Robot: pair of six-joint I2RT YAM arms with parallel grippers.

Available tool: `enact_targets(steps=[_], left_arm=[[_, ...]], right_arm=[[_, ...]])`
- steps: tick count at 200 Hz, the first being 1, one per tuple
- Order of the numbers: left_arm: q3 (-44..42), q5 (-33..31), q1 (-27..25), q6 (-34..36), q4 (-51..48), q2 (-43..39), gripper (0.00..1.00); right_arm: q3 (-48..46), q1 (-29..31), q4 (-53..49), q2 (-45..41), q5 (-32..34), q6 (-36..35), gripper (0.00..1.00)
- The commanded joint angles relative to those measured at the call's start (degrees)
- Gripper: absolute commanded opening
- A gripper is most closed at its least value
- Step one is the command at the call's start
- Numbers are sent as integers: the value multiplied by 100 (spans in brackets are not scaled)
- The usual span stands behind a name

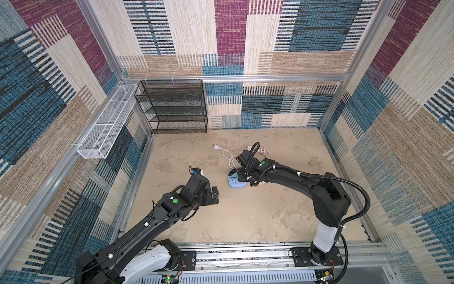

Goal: Insert the plug
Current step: 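Align the pink adapter above the free socket beside the teal adapter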

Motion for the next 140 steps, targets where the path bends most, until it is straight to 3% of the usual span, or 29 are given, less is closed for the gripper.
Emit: enact_targets(steps=[1,140], left_arm=[[-15,73,30,56,160,1,100],[-71,339,168,104,393,164,100]], right_arm=[[77,17,-49,48,-4,-65,0],[244,141,-313,102,365,-171,0]])
